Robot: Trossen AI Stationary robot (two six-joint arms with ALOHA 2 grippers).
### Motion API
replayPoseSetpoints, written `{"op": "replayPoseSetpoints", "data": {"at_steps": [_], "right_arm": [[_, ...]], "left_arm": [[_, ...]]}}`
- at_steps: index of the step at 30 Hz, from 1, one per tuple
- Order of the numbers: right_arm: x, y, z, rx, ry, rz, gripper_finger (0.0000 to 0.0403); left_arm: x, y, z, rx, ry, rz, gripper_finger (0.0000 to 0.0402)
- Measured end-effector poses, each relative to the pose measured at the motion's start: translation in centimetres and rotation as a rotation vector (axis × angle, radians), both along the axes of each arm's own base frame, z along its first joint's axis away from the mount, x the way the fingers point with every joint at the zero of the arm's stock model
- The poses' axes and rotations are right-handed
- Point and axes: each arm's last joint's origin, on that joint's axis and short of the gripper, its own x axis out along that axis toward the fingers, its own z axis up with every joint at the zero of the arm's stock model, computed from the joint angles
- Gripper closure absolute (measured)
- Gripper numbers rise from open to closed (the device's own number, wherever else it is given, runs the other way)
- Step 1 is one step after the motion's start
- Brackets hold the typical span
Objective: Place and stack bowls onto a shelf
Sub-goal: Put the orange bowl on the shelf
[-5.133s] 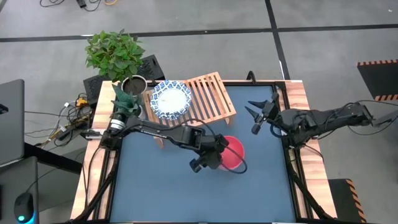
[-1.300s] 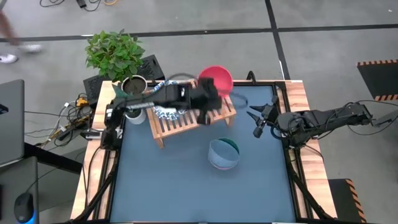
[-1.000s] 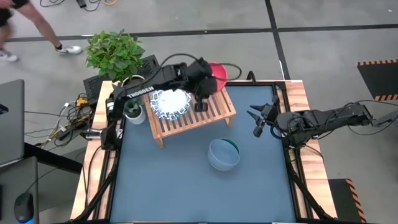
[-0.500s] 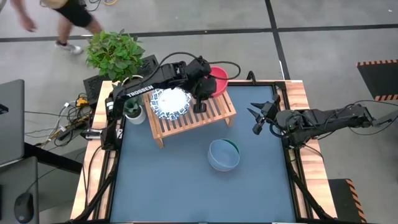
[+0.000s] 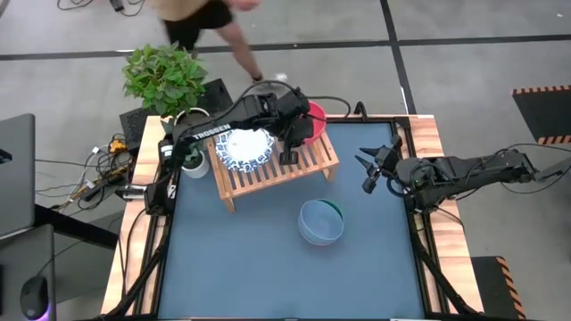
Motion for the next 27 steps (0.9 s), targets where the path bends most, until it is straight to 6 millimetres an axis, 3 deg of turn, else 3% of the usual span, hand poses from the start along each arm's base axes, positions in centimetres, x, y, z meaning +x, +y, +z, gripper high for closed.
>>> {"op": "replayPoseSetpoints", "data": {"at_steps": [14,18,27], "right_arm": [[-0.02,0.00,-0.04,0.004,0.002,-0.001,0.0258],[-0.02,0.00,-0.04,0.004,0.001,-0.001,0.0258],[-0.02,0.00,-0.05,0.006,0.000,-0.001,0.0258]], "left_arm": [[-0.16,-0.12,-0.05,0.011,0.026,-0.023,0.0394],[-0.23,-0.21,-0.11,0.024,0.042,-0.047,0.0366],[-0.34,-0.07,-0.05,0.103,0.068,-0.023,0.0262]]}}
